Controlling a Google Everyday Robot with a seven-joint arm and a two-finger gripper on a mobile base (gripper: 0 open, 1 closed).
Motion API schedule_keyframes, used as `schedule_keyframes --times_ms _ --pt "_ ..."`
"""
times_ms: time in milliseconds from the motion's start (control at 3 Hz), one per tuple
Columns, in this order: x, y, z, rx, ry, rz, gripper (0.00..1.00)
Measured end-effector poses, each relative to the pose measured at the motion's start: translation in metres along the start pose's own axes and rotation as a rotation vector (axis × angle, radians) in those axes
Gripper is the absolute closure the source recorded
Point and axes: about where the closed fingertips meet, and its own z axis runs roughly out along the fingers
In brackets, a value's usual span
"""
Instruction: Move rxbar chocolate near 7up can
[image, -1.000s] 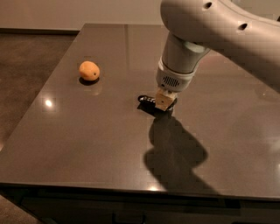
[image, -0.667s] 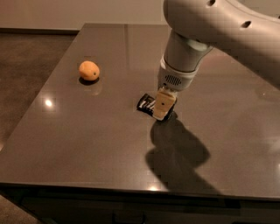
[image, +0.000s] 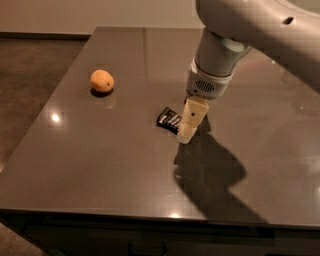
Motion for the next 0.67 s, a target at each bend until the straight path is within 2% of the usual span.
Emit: schedule_keyframes --times_ms 333,667 --pt "0.008 -0.006 -0.017 -0.039 -0.086 -0.047 0.00" --pt "0.019 -0.013 -0.033 -0.051 -0.138 -0.073 0.00"
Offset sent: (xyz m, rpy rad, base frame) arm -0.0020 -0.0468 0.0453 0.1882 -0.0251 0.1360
